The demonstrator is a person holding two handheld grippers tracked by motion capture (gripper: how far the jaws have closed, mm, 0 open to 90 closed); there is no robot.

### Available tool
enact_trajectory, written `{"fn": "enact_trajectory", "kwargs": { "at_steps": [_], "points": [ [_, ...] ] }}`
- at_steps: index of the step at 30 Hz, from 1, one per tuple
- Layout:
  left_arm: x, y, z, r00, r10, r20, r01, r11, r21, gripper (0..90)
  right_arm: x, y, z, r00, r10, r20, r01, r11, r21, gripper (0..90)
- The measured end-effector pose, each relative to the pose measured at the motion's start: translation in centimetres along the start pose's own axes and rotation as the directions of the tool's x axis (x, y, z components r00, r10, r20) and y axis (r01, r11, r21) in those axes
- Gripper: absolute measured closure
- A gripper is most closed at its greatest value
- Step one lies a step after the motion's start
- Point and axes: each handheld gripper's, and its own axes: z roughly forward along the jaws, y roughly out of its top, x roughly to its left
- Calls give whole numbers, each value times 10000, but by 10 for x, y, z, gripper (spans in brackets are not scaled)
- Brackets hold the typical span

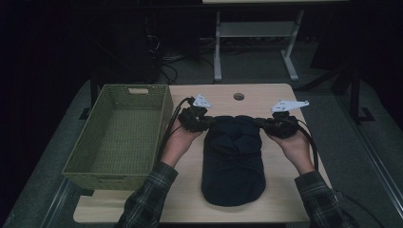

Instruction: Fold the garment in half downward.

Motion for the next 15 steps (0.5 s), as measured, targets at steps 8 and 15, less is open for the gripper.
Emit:
{"fn": "enact_trajectory", "kwargs": {
  "at_steps": [8, 15],
  "points": [
    [-10, -11, -9, 9990, -100, 432, 106, 9998, -151, 783, 12, -9, -9, 9997, -136, -188, 135, 9999, -62, 812],
    [-17, -22, -16, 9964, -138, 840, 152, 9997, -166, 778, 21, -19, -18, 9984, -117, -556, 109, 9998, -142, 804]
  ]
}}
